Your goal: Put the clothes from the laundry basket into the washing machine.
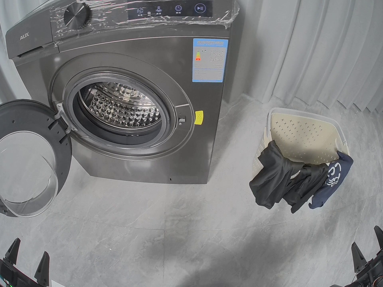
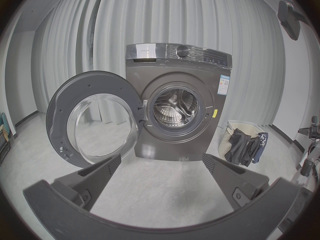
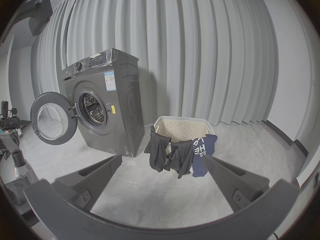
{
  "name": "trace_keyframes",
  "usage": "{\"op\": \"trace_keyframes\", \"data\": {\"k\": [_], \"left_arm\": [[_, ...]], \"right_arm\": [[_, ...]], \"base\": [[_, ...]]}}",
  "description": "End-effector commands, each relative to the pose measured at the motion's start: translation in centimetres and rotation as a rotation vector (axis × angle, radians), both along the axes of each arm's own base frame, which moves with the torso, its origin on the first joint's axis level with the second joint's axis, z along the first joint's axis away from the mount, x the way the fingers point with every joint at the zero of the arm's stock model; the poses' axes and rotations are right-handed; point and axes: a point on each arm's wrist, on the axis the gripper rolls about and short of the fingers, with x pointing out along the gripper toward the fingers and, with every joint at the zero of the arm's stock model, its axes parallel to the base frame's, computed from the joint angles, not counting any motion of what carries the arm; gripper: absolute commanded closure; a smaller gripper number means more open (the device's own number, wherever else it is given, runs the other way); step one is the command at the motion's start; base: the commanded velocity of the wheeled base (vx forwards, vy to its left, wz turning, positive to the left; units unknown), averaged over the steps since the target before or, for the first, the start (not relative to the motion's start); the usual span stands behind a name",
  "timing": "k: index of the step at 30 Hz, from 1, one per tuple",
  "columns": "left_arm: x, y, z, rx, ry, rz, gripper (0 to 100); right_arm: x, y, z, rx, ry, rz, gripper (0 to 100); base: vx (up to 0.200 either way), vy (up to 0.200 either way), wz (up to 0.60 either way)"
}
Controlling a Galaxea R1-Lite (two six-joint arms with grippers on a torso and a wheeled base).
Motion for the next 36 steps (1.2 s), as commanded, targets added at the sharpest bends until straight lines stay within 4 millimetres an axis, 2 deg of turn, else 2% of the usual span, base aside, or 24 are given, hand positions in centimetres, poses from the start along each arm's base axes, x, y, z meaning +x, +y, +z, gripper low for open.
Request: {"op": "trace_keyframes", "data": {"k": [1,21,33,36], "left_arm": [[0.03,0.0,-0.47,0.0,0.004,0.001,0],[0.03,0.0,-0.47,-0.002,0.004,0.001,0],[0.03,0.0,-0.47,-0.002,0.004,0.001,0],[0.03,0.0,-0.47,-0.003,0.004,0.001,0]], "right_arm": [[0.03,0.0,-0.48,-0.001,0.004,0.001,0],[0.03,0.0,-0.48,-0.001,0.004,0.001,0],[0.03,0.0,-0.48,-0.001,0.004,0.001,0],[0.03,0.0,-0.48,-0.001,0.004,0.001,0]], "base": [[0.0,-0.2,0.0],[0.0,-0.2,0.0],[0.0,0.0,0.0],[0.0,-0.2,0.0]]}}
